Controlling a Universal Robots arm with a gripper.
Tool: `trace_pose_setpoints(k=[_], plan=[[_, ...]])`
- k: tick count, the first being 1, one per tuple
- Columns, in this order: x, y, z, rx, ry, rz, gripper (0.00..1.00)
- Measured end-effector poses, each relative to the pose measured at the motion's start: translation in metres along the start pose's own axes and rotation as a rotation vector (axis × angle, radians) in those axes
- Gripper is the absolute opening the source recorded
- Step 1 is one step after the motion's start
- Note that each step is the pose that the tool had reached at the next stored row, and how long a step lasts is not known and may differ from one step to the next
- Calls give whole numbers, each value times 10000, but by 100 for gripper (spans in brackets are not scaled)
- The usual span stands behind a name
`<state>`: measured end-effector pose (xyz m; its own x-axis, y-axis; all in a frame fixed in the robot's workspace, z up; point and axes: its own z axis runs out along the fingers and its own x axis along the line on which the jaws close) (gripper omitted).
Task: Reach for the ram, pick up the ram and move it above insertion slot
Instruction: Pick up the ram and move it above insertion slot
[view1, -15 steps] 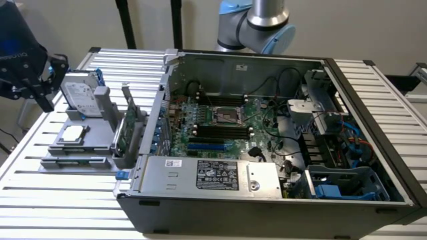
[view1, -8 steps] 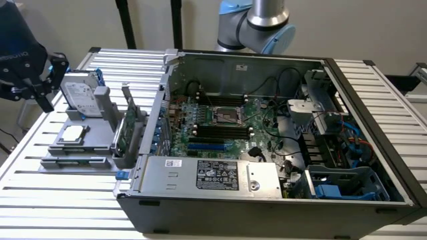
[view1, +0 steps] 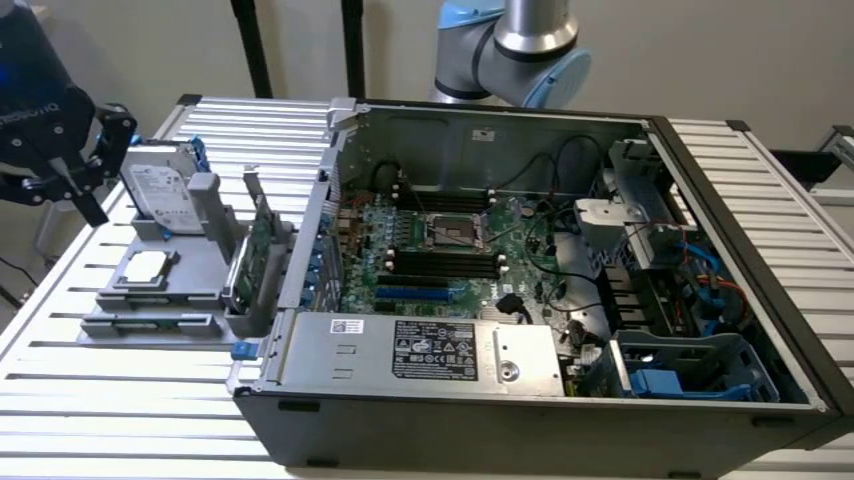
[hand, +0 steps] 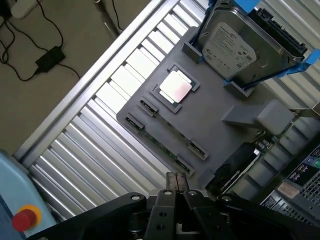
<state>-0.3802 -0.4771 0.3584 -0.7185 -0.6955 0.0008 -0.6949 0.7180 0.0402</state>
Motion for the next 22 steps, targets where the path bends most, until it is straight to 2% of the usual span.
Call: trace_pose_setpoints(k=[16,22], plan=[[0,-1,20,4,115,-2908,11],[0,-1,33,66,112,-3992,11]])
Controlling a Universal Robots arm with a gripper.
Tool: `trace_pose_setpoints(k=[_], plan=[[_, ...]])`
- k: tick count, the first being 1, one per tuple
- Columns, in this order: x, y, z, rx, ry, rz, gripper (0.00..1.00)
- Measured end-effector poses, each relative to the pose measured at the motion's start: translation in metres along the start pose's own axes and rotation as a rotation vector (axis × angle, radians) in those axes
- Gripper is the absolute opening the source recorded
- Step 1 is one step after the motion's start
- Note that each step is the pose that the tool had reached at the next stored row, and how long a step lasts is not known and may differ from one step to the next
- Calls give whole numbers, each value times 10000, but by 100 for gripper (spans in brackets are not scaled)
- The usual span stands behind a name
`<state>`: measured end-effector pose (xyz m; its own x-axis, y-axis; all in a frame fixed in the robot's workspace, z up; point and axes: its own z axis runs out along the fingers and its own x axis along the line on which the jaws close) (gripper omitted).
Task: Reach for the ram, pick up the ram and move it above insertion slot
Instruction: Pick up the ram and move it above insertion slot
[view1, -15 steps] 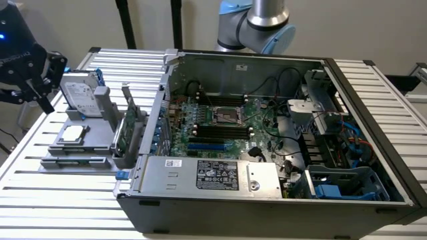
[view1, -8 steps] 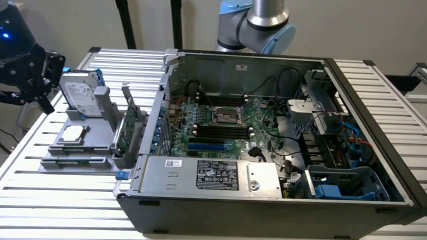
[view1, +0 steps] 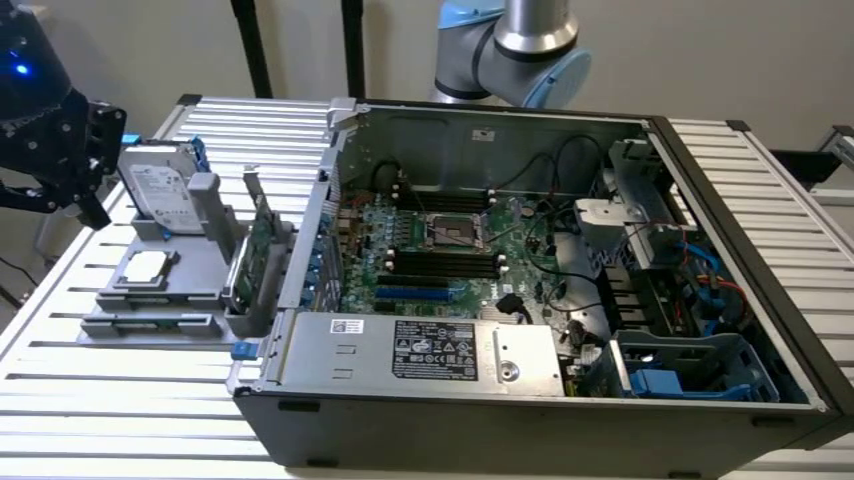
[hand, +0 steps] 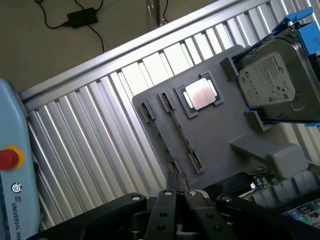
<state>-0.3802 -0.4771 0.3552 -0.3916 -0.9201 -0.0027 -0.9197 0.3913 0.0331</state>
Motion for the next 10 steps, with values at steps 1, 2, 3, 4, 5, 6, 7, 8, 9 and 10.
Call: trace_pose_setpoints(k=[1,2,3,4,5,6,7,8,9,10], plan=[[0,0,6,21,-4,-191,11],[0,-1,12,47,-8,-372,11],[0,-1,20,69,-12,-552,11],[0,-1,27,90,-15,-729,11],[0,-1,35,115,-19,-894,11],[0,-2,43,140,-25,-1058,11],[0,-2,50,165,-30,-1223,11],[0,-2,58,188,-34,-1392,11],[1,-2,65,212,-39,-1576,11],[0,-3,71,224,-39,-1756,11]])
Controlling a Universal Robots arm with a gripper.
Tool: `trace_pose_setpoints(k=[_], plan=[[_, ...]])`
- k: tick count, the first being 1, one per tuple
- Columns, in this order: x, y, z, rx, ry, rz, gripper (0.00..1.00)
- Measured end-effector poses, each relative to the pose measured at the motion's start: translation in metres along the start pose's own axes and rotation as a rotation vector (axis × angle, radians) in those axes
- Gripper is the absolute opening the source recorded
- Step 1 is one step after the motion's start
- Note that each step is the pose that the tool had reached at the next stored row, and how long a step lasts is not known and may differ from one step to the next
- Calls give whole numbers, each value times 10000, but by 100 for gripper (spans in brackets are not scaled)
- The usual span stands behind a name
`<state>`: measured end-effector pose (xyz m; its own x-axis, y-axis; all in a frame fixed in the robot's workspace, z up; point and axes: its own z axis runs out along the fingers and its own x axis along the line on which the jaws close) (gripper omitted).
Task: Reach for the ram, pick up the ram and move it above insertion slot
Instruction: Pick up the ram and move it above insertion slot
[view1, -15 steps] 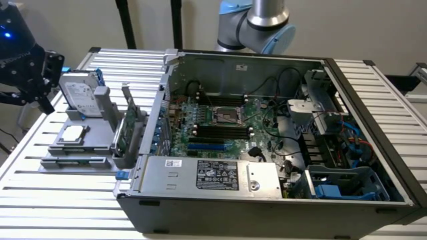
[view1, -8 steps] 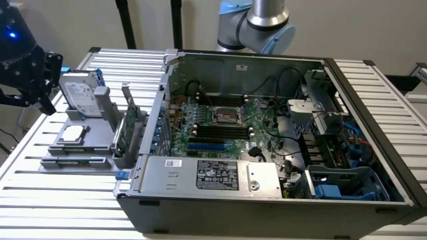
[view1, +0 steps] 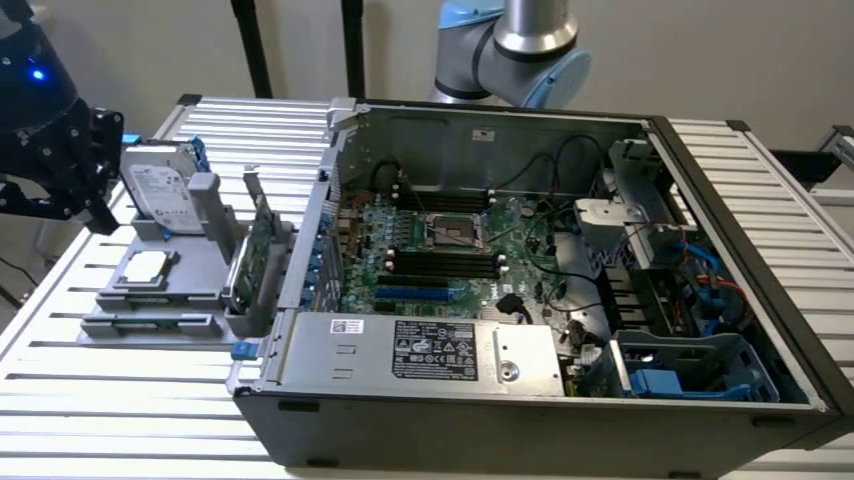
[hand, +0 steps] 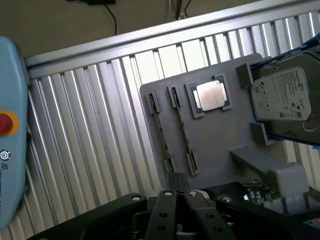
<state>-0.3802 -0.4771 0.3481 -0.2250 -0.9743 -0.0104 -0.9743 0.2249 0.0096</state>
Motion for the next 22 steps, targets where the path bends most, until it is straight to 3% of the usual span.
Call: trace_pose_setpoints(k=[4,13,22], plan=[[0,1,15,3,2,-718,11],[0,0,30,-33,-83,-2232,11],[-6,4,43,-55,-99,-3540,11]])
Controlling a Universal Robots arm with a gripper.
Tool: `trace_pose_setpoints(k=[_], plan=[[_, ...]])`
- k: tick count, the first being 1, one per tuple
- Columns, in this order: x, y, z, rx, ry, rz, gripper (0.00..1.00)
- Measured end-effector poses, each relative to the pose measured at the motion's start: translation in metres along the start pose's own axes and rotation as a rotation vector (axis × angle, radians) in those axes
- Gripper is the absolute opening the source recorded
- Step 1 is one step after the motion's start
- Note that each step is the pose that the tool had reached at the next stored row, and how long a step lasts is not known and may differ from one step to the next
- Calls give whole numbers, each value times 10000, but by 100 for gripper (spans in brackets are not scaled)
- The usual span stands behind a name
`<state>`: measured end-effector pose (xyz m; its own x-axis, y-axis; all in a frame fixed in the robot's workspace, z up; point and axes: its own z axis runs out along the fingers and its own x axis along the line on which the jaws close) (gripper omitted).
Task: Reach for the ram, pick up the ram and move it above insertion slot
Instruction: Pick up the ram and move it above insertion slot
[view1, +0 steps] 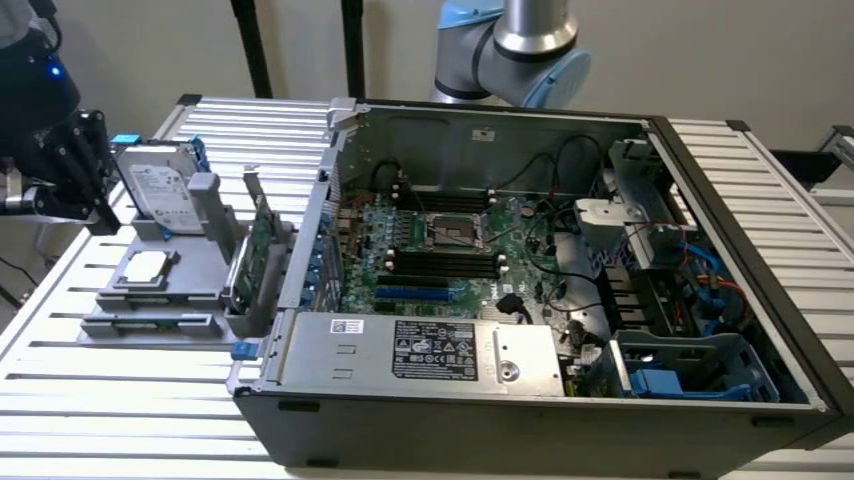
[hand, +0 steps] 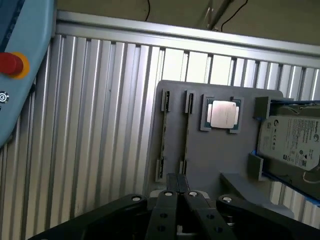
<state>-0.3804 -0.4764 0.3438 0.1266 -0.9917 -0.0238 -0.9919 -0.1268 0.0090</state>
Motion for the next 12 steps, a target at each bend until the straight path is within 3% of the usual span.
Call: trace_pose_setpoints(k=[5,7,10,12], plan=[[-3,0,-1,-9,4,-245,12],[-3,0,-1,-8,3,-245,24],[-3,-1,6,-6,2,-217,30],[-2,-1,22,-6,2,-165,42]])
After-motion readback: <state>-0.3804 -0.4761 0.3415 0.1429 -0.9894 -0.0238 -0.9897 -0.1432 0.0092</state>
